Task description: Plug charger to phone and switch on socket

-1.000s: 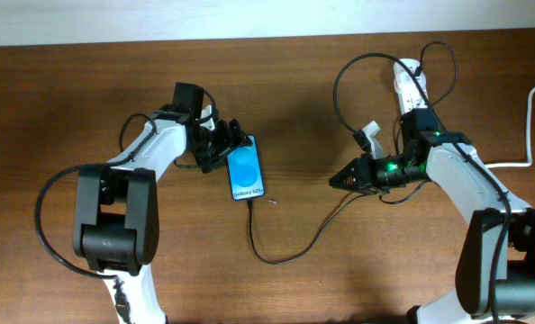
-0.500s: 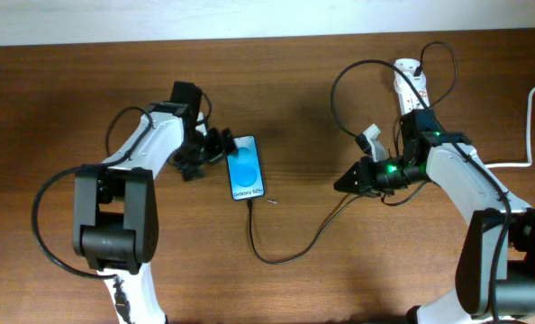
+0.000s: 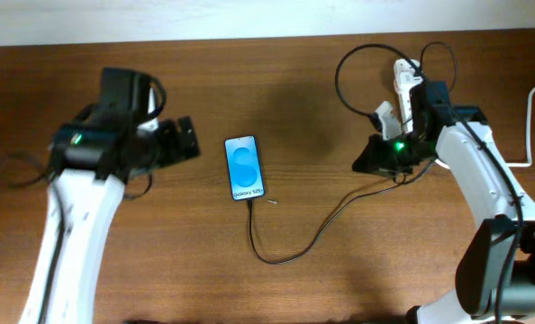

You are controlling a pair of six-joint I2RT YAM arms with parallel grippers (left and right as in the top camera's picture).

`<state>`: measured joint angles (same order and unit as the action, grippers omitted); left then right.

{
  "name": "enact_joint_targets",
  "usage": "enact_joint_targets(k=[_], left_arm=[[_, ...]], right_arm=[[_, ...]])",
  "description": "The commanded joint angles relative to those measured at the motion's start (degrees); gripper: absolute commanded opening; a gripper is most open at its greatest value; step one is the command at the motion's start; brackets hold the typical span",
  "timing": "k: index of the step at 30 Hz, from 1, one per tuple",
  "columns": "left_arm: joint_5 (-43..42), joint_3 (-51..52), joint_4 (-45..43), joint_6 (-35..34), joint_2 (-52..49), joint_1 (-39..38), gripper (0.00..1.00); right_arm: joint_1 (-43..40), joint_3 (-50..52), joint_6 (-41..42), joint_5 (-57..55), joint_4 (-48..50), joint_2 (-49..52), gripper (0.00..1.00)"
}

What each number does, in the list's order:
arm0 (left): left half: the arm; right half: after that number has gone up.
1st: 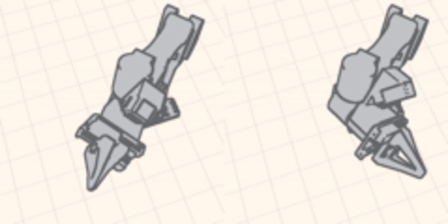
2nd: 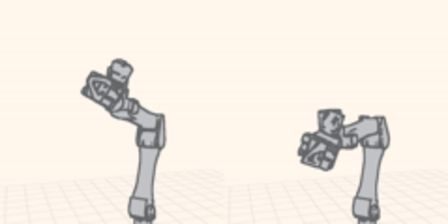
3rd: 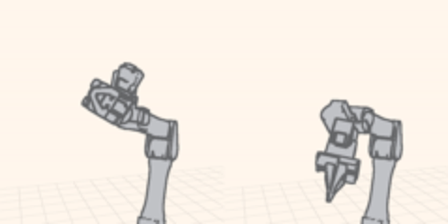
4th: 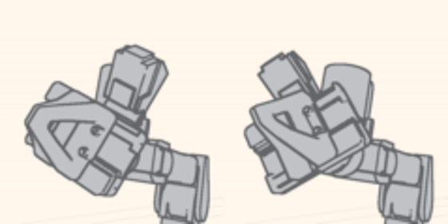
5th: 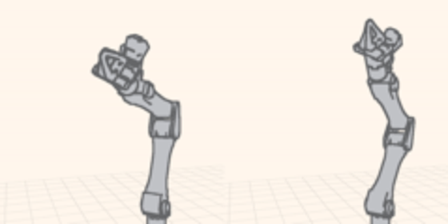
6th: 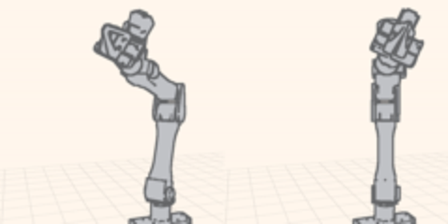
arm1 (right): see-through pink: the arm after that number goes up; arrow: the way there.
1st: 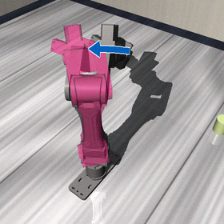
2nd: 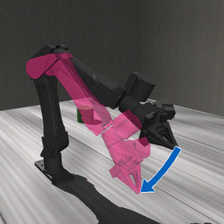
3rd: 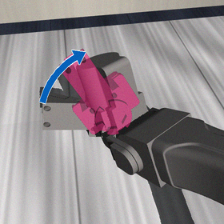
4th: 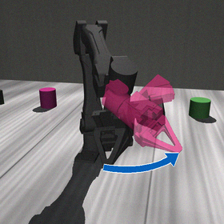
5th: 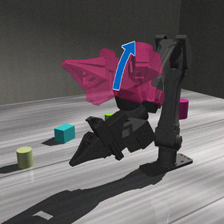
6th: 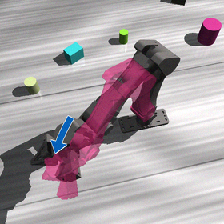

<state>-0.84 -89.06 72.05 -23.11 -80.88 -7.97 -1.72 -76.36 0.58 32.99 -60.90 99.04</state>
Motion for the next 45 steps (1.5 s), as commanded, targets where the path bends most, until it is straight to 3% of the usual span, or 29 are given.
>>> enact_joint_targets(k=[1,8,18,33,45], left_arm=[[3.9,0.0,3.1,1.2,6.5,0.0,1.00],[6.9,0.2,9.9,1.2,18.8,0.0,1.00],[6.9,8.6,11.4,7.9,36.6,0.0,1.00],[5.6,12.5,11.0,9.6,48.5,-3.5,1.00],[6.9,13.3,11.2,9.5,56.8,-5.9,0.99]], right_arm=[[0.2,-3.4,8.0,-9.0,-0.5,-2.7,0.04],[0.1,-4.0,19.5,-19.1,-1.3,-8.9,0.04],[-3.6,-4.0,30.0,-25.3,-7.8,-18.5,0.04],[-16.6,-4.0,29.7,-25.4,-21.7,-25.4,0.04],[-17.1,-4.0,28.2,-26.0,-26.4,-30.1,0.04]])
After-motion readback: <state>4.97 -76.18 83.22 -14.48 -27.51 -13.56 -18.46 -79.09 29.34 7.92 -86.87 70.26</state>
